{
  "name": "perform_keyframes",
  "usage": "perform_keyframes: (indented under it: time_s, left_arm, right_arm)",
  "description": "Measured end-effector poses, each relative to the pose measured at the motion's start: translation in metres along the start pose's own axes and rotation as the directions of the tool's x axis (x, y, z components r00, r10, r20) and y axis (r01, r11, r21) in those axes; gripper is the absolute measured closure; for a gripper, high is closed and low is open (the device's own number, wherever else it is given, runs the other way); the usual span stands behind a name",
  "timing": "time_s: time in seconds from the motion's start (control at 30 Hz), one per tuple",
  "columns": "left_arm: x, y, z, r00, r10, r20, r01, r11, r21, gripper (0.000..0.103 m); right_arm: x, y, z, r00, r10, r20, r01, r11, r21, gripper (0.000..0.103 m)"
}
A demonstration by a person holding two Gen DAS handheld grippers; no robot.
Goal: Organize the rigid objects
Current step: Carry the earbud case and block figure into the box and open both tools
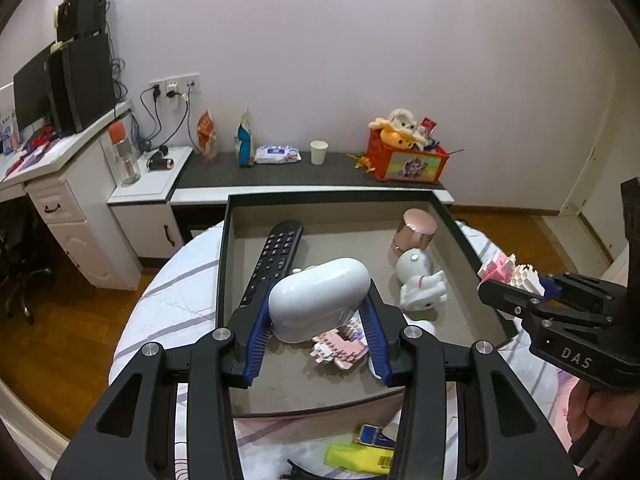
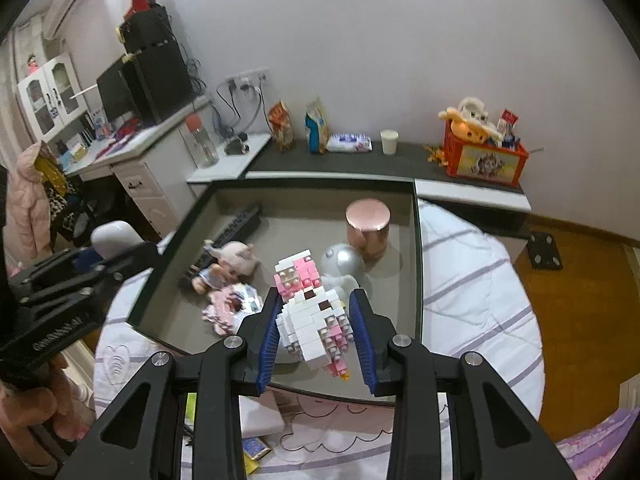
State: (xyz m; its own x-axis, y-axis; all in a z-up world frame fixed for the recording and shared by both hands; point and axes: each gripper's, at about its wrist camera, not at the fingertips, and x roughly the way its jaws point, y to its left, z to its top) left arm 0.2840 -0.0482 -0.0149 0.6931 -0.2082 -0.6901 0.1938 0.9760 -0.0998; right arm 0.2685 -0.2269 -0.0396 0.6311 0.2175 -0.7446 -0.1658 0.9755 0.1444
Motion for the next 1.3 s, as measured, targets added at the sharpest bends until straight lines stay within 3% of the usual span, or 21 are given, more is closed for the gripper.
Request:
perform_keyframes:
  time_s: [0.63,0.67,0.7,0.73,0.77,0.8,0.97,1.3]
  left_arm:
    - [0.063,0.008,-0.020,0.986,0.053,-0.160,-0.053,0.999,0.005,0.059]
    - [0.064,0.008,-0.020,0.985,0.060,-0.163,-0.059,0.998,0.007,0.054]
    - [0.063,0.008,-0.020,0.984,0.066,-0.163,-0.066,0.998,0.009,0.040]
    - [0.062,0.008,-0.021,0.984,0.073,-0.160,-0.072,0.997,0.010,0.031]
    - [0.059,0.008,-0.020,0.985,0.081,-0.150,-0.080,0.997,0.013,0.016]
    - [0.056,0.008,-0.019,0.986,0.086,-0.140,-0.084,0.996,0.018,0.008]
    - [0.045,0.007,-0.016,0.986,0.105,-0.126,-0.101,0.994,0.036,0.001]
    - [0.021,0.006,-0.015,0.988,0.115,-0.107,-0.112,0.993,0.041,0.001]
  right_arm:
    - [0.046,-0.006,-0.003,0.987,-0.069,-0.148,0.065,0.997,-0.033,0.068]
    - [0.045,-0.006,-0.003,0.986,-0.075,-0.146,0.071,0.997,-0.032,0.066]
    - [0.044,-0.006,-0.003,0.987,-0.080,-0.140,0.076,0.997,-0.029,0.061]
    - [0.040,-0.007,-0.003,0.988,-0.082,-0.128,0.080,0.997,-0.024,0.043]
    - [0.038,-0.007,-0.003,0.989,-0.083,-0.119,0.081,0.996,-0.022,0.028]
    - [0.035,-0.007,-0.002,0.991,-0.083,-0.108,0.081,0.996,-0.022,0.024]
    - [0.023,-0.005,0.002,0.992,-0.095,-0.080,0.094,0.995,-0.015,0.022]
    - [-0.006,0.000,0.002,0.995,-0.092,-0.027,0.092,0.996,0.007,0.021]
